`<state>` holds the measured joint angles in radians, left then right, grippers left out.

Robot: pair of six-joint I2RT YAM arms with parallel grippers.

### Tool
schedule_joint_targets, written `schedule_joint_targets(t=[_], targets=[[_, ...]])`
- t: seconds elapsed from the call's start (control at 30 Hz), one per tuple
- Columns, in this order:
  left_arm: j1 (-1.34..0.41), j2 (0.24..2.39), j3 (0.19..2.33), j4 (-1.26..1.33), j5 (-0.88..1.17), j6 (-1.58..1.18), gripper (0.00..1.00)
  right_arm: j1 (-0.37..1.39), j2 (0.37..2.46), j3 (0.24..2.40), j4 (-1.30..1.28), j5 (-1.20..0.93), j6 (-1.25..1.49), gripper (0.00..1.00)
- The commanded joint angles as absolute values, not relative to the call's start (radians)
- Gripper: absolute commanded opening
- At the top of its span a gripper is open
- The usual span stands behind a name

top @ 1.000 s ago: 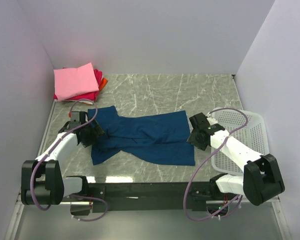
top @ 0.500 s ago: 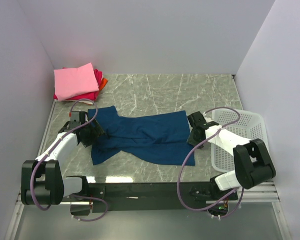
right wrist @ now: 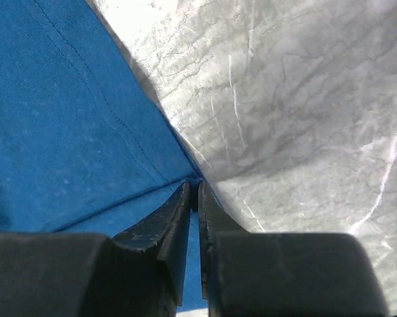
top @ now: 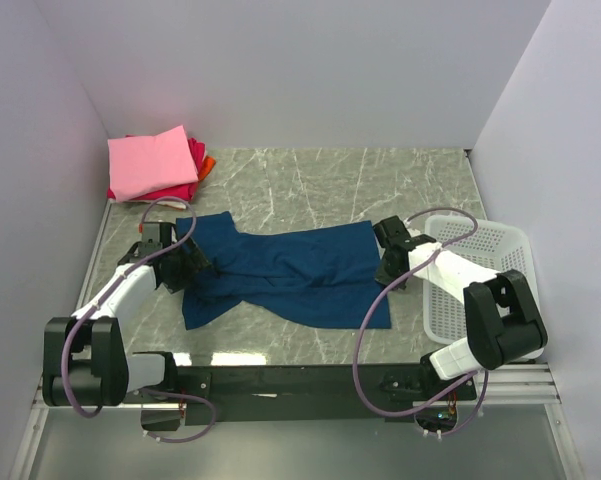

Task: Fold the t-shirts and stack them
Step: Flatten the tshirt out

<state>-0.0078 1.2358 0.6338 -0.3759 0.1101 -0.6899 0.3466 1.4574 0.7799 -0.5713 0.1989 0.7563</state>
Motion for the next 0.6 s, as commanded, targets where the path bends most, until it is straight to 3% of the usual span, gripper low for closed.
schedule_joint_targets(t=[0.0, 0.23, 0.57], targets=[[-0.005, 1.262, 0.663, -0.336, 0.118, -0.661, 0.80, 0.342, 1.445, 0.842, -0.629, 0.256, 0.744, 0.13], [-0.009, 1.313, 0.764, -0.311, 0.130, -0.649, 0.77, 0.342, 1.398, 0.882, -0.718, 0.330, 0.716, 0.01], [-0.149, 1.460, 0.934, -0.233, 0.147, -0.617, 0.76, 0.341, 1.307, 0.971, -0.834, 0.393, 0.686, 0.00]])
